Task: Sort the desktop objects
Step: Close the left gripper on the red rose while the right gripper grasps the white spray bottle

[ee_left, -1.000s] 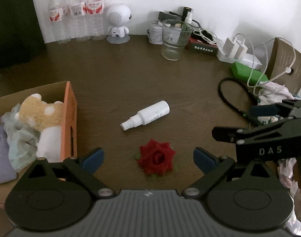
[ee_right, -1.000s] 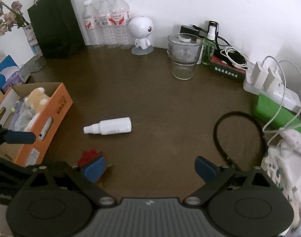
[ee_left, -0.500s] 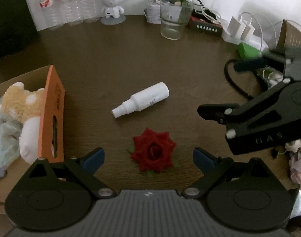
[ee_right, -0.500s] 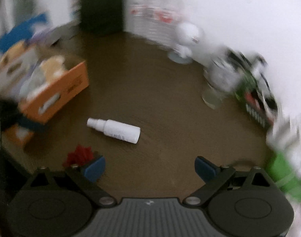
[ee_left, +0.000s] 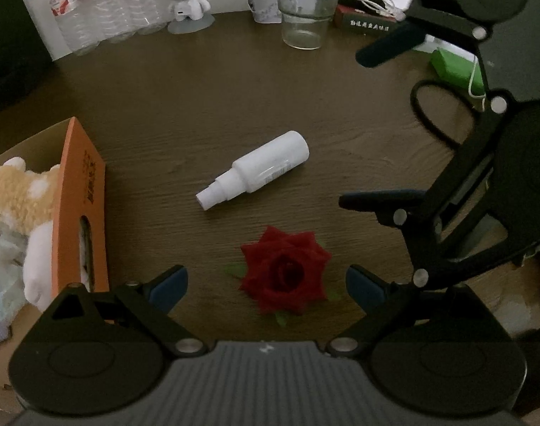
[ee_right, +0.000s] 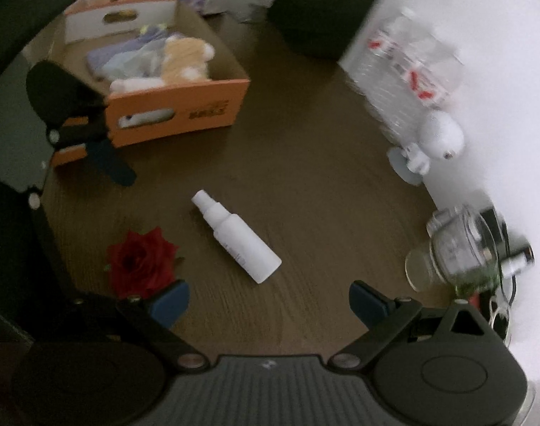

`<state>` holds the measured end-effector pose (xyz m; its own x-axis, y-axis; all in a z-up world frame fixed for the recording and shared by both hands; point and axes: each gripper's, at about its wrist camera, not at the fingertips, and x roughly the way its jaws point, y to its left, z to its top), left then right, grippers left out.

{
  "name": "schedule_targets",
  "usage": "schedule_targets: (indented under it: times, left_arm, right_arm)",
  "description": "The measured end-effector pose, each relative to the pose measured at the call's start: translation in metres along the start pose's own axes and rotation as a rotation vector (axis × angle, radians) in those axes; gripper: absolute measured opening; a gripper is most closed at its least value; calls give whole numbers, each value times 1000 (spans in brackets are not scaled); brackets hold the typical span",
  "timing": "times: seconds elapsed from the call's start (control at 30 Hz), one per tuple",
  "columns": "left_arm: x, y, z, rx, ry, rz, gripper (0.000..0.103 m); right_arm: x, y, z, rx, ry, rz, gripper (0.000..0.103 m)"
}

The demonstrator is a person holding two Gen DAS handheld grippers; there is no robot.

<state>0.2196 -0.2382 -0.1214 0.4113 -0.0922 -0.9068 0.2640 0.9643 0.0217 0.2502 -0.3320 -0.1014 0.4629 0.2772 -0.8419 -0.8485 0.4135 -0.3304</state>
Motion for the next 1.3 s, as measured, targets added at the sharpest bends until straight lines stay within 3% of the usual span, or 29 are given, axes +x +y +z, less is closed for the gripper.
schedule_targets:
  times: [0.47,0.97,1.23,1.3]
  left_arm:
    - [14,-1,3,46,10,12,97]
    - [26,5,7,55,9,-18,77]
    - [26,7,5,39,6,-24,61]
    - [25,9,5,36,-1,-24,56]
  right_arm:
    - [32,2,16,-185,21,59,94]
    - [57,-9,23,-177,-1,170,86]
    - [65,-3,24,-192,11,187,69]
    - [66,-2,23,-197,18,193,60]
